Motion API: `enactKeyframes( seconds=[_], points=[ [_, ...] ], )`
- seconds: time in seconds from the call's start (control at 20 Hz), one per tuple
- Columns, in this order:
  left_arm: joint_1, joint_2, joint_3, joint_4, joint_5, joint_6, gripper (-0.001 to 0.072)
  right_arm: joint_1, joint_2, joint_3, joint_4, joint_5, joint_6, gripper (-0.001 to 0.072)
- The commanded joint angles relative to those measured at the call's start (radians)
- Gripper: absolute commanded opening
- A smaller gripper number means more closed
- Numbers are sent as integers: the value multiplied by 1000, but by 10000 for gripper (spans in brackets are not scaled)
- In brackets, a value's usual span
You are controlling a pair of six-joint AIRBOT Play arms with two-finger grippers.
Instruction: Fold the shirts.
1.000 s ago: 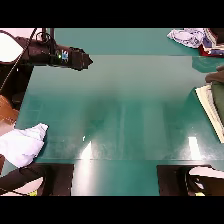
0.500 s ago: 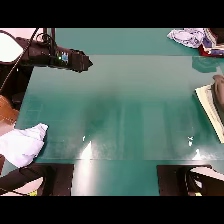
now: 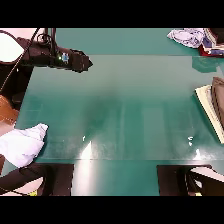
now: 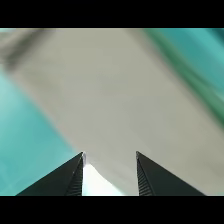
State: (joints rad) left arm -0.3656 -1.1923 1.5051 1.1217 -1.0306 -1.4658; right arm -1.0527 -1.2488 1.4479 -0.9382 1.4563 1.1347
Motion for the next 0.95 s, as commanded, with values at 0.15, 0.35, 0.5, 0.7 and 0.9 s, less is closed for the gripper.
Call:
enactKeyframes(
  seconds=[0.15,0.35,0.5,0.7,0.9],
  points=[
    [0,-1,0,-1,8,-1,31,471,2,-4,179,19,1,386],
    [0,-1,0,-1,50,-1,31,797,2,-4,177,-28,1,317],
    [0,-1,0,-1,83,-1,31,953,2,-4,177,-63,0,46],
    [0,-1,0,-1,113,-1,31,1033,2,-4,177,-92,0,16],
    [0,-1,0,-1,114,-1,31,1025,2,-4,179,-90,1,16]
  ],
)
